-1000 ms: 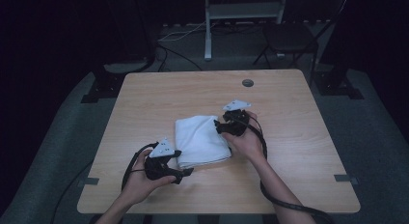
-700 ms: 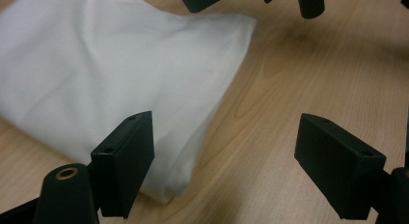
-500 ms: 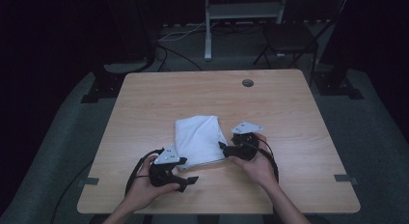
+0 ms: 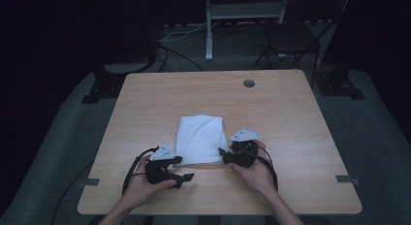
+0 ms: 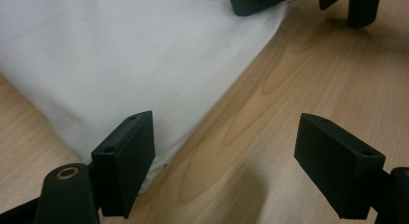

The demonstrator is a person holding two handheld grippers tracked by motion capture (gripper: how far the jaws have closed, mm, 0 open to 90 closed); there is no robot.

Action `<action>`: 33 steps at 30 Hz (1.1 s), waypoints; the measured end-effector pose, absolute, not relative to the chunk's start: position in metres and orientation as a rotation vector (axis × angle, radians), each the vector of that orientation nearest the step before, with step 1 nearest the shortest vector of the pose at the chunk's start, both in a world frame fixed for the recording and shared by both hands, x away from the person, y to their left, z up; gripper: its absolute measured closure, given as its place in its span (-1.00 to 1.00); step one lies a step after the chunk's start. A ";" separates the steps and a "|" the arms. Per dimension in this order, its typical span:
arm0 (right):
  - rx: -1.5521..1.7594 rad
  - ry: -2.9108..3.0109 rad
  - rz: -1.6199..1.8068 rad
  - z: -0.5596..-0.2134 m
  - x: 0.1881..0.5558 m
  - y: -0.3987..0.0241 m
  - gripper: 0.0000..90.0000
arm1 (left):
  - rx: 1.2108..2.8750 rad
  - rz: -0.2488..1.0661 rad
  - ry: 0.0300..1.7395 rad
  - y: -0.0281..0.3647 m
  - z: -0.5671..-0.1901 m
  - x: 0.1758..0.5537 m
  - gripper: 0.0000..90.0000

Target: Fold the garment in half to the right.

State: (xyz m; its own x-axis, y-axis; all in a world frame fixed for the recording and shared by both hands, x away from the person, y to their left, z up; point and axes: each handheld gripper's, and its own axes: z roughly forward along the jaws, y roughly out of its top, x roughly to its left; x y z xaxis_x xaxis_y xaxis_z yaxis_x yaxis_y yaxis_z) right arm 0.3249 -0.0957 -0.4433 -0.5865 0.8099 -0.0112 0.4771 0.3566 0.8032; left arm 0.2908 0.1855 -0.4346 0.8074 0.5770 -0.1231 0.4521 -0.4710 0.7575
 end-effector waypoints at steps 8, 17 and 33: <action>1.108 2.221 1.087 -0.442 0.325 -0.094 -0.23 | 2.096 0.130 0.774 0.188 -0.428 0.298 -0.51; 1.112 2.220 1.081 -0.443 0.327 -0.095 -0.23 | 1.988 0.154 0.810 0.192 -0.415 0.320 -0.51; 1.096 2.211 1.058 -0.442 0.324 -0.091 -0.24 | 1.915 0.120 0.979 0.163 -0.420 0.416 -0.51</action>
State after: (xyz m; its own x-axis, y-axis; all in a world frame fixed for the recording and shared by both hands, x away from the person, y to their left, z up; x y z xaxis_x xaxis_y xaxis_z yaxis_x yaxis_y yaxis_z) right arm 0.3237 -0.0909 -0.4419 -0.5811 0.8118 -0.0579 0.4645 0.3892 0.7955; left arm 0.4164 0.1627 -0.4196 0.6749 0.6731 -0.3025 0.5802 -0.2306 0.7811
